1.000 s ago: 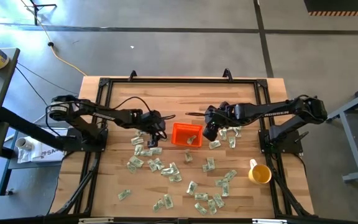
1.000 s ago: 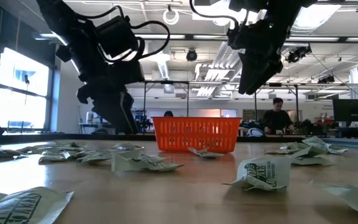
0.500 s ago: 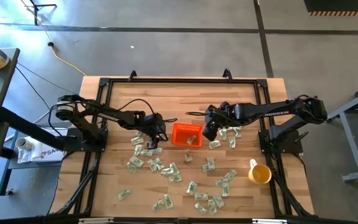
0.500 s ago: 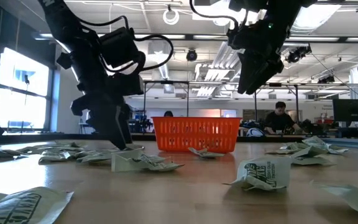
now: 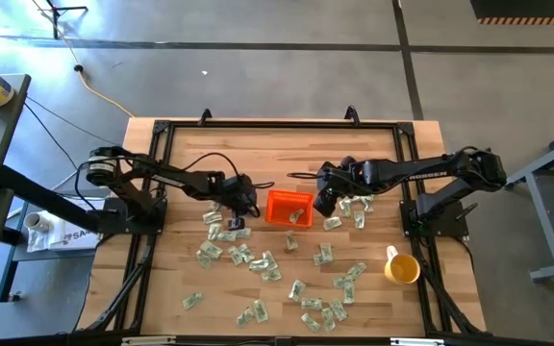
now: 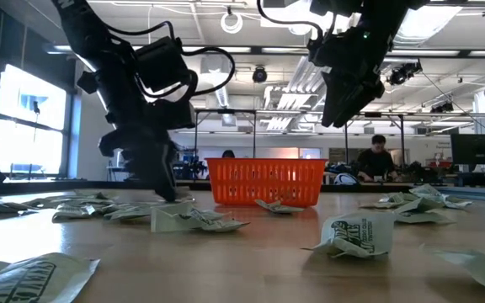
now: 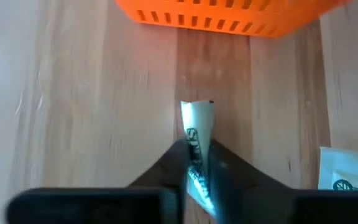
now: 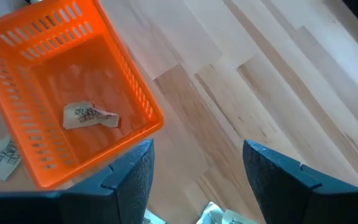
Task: Pick and place Stevia / Truvia into bins
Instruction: Put the light green stevia packet into the orange bin
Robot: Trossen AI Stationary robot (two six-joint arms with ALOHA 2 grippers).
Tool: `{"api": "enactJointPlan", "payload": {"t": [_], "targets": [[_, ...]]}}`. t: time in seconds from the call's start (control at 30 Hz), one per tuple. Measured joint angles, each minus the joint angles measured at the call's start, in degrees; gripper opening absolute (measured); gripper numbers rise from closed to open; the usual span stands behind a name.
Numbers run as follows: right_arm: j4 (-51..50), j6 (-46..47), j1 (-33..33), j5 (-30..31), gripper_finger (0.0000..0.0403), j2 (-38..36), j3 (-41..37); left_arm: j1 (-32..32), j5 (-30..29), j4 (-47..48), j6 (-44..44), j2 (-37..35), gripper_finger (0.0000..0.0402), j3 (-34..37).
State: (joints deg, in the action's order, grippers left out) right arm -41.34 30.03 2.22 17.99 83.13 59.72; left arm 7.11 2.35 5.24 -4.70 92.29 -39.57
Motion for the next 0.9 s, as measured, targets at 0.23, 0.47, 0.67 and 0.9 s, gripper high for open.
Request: {"api": "enactJointPlan", "payload": {"t": [0.23,0.47,0.67,0.9], "targets": [[-0.04,1.88,-1.91,4.90,0.0236,0.00,0.00,0.00,0.05,7.09,8.02,-2.51,0.0034,-5.18],[-4.62,6.10,-4.24,10.26,0.0236,-0.96,0.02,0.00,-0.42,13.32,6.26,-3.75,0.0048,-17.20],[-15.18,8.70,-4.22,9.98,0.0236,-1.39,0.02,0.02,1.62,13.66,-1.00,-1.37,0.0034,-22.12],[-12.96,8.65,-4.24,8.64,0.0236,-1.49,-1.40,-0.02,10.29,6.78,3.51,4.67,0.0062,-22.36]]}}
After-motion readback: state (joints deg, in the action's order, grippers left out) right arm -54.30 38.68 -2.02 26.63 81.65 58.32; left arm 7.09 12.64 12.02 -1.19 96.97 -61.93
